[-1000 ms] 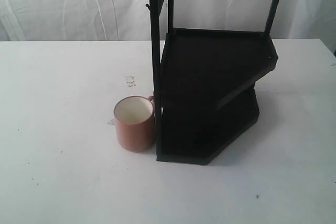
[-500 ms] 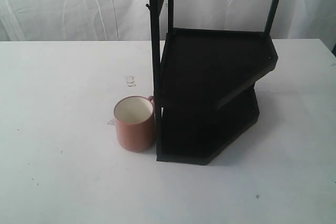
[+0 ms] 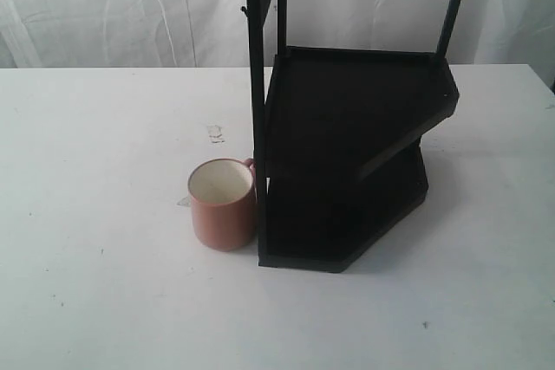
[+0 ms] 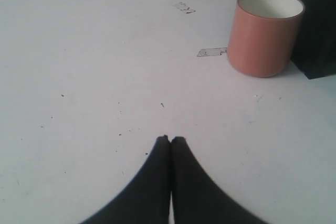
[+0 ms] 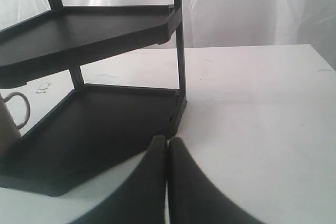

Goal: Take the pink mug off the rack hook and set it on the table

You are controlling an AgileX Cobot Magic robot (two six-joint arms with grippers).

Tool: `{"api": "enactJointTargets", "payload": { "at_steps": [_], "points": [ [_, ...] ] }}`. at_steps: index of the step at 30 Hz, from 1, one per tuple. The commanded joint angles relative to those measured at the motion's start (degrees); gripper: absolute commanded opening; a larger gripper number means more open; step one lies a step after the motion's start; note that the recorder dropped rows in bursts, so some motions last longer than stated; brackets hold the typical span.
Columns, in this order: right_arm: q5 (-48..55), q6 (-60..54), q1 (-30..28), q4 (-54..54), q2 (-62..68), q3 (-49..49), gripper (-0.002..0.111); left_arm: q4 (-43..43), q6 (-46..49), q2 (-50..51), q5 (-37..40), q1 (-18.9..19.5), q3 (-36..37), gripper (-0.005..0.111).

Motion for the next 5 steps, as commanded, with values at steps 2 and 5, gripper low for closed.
{"api": "enactJointTargets", "payload": {
  "at_steps": [2,5],
  "points": [
    [0.09,-0.1,-0.17,-0.48,-0.22,0.28,0.0,-0.12,-0.26,-0.28,0.18,0.25,0.23,0.0],
    [0.09,-0.1,-0.17,-0.6,-0.22,0.28,0.0,-0.12,-0.26,-0.28,0.18,0.25,0.23,0.0]
  ]
}}
